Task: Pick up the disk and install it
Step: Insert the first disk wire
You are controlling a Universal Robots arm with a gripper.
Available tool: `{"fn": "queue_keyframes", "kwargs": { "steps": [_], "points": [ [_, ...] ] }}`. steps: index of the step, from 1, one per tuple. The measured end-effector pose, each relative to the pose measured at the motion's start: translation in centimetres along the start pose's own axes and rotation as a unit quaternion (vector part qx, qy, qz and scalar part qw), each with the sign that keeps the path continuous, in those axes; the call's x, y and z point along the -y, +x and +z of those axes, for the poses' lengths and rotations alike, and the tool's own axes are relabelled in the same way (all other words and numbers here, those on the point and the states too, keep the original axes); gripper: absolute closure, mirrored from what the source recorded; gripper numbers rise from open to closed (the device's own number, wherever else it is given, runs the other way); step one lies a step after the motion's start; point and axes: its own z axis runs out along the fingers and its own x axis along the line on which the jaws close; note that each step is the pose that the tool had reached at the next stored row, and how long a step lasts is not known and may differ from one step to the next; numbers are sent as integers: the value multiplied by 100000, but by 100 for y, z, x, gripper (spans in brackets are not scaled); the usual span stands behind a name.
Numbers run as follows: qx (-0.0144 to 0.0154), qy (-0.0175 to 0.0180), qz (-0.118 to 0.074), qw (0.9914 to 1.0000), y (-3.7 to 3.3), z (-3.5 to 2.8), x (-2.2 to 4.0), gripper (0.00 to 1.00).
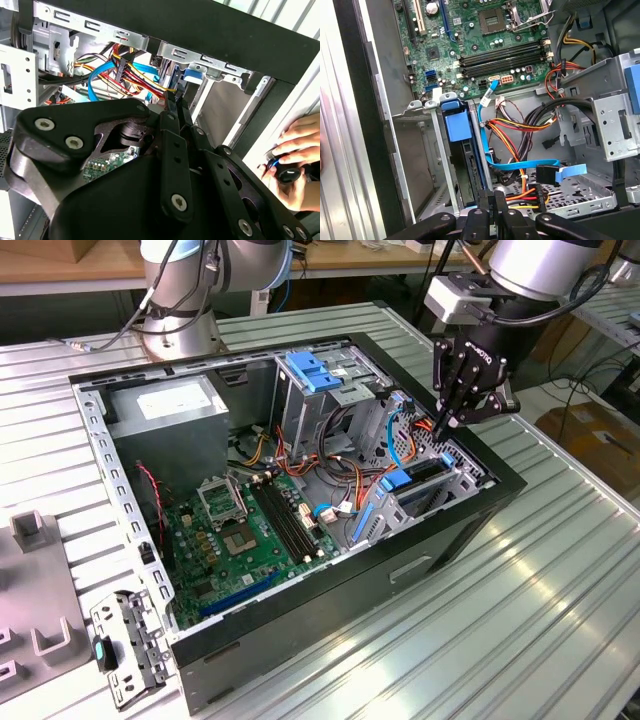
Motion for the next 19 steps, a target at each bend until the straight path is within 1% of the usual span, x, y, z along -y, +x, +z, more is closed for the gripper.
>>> {"fn": "queue_keyframes", "kwargs": {
  "steps": [9, 11, 13, 14, 15, 16, 18, 19],
  "points": [
    [0, 1, 11, 100000, 0, 0, 0, 84],
    [2, -15, 374, 99999, 0, 4, 0, 84],
    [14, -45, 1179, 99993, 0, 13, -2, 84],
    [16, -50, 1142, 99993, 4, 20, -17, 84],
    [19, -29, 625, 99998, 9, 30, -38, 84],
    [-9, 32, -796, 99997, 10, 45, -46, 84],
    [-27, 84, -2118, 99978, 12, 64, -56, 84],
    [-32, 121, -3056, 99953, 14, 77, -61, 84]
  ]
}}
